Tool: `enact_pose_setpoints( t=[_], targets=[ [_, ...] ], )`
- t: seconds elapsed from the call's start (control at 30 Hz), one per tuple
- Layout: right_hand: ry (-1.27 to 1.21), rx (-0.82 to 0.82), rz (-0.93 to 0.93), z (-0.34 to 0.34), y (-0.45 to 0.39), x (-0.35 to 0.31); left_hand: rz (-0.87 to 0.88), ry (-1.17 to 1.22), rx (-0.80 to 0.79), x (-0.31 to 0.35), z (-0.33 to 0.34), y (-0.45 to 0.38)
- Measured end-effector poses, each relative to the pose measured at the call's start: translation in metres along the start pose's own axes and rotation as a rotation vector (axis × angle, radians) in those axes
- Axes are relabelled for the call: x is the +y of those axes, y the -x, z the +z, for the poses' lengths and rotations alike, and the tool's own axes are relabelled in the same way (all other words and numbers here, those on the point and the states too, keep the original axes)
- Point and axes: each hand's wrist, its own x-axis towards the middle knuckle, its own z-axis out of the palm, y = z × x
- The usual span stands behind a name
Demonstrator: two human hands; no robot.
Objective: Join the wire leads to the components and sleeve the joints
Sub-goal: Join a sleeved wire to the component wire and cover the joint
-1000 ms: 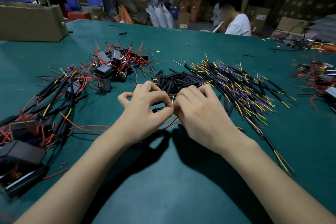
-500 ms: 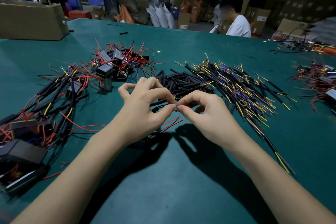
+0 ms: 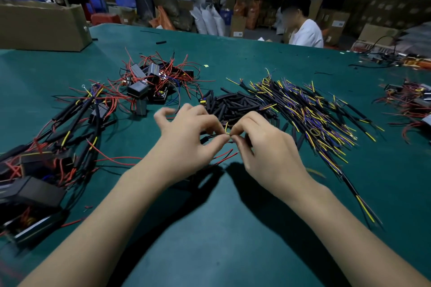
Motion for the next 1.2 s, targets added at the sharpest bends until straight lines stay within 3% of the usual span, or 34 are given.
enact_pose_setpoints(
  t=[0.13,0.3,0.5,0.8,1.0,1.1,1.2],
  targets=[
    [-0.211,-0.04,0.115,0.004,0.0,0.01,0.289,-0.204,0.113,-0.001,0.003,0.001],
    [-0.309,-0.042,0.168,0.003,-0.003,0.014,0.385,-0.285,0.199,0.0,0.004,0.0],
    [-0.1,-0.069,0.122,0.003,0.001,0.016,0.356,-0.334,0.159,0.002,0.012,0.002],
    [0.113,0.036,-0.133,-0.001,0.001,0.014,0.352,-0.29,0.101,0.0,0.01,0.001],
    [0.255,0.118,-0.287,0.0,0.0,0.02,0.286,-0.139,0.103,-0.001,0.01,0.002],
    [0.19,0.141,-0.271,0.002,-0.001,0.021,0.241,-0.101,0.121,-0.001,0.008,0.002],
    [-0.088,0.124,-0.117,0.004,-0.002,0.023,0.145,-0.152,0.071,-0.006,-0.004,-0.003]
  ],
)
